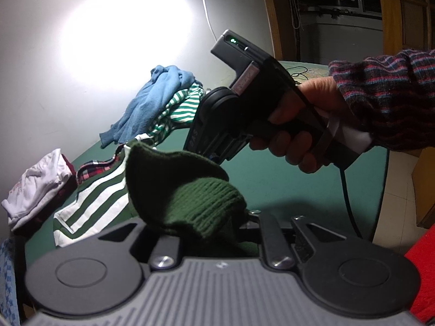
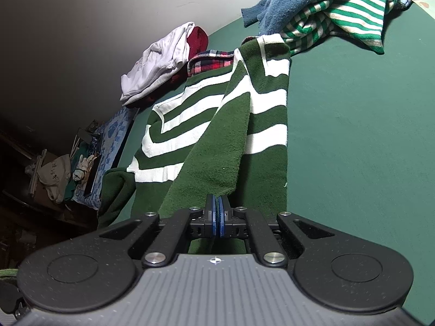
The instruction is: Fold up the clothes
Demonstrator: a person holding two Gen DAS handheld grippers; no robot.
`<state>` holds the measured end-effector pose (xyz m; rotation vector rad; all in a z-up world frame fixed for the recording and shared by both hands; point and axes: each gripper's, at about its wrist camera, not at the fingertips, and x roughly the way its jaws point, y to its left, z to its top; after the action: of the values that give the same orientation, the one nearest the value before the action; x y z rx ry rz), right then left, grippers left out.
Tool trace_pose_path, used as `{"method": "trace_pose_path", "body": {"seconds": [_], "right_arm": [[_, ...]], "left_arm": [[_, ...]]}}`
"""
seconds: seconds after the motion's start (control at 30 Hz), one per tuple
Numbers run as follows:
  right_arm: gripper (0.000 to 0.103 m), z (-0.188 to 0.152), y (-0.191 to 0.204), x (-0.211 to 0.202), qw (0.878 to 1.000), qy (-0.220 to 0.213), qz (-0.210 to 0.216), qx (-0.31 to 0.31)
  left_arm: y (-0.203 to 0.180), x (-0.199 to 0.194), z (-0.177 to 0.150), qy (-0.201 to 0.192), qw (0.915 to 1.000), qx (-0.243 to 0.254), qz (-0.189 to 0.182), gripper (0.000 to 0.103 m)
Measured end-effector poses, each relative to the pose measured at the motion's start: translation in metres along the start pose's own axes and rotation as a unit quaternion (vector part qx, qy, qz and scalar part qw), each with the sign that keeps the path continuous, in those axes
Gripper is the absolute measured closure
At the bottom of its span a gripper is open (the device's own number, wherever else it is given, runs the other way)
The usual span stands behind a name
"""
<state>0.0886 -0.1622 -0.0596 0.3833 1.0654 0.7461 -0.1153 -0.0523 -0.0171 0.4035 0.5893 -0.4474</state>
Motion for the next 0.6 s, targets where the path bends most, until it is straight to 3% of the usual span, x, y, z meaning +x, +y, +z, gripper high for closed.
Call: {"method": "trace_pose_path", "body": {"seconds": [0.37,0.6], "right_arm": [[0.099,-0.012,-0.021,0.007,0.999,0.000,-0.040,0.015],[0.094,-0.022,-0.025,0.004,0.999,0.012,-0.041,0.005]], "left_arm": [[-0.020,0.016,-0.004,0.018,0.9978,0.035,-0.053,0.079],[-0.017,0.023,-0.006,0.030,0.9975,0.047,-0.043,0.078]]}}
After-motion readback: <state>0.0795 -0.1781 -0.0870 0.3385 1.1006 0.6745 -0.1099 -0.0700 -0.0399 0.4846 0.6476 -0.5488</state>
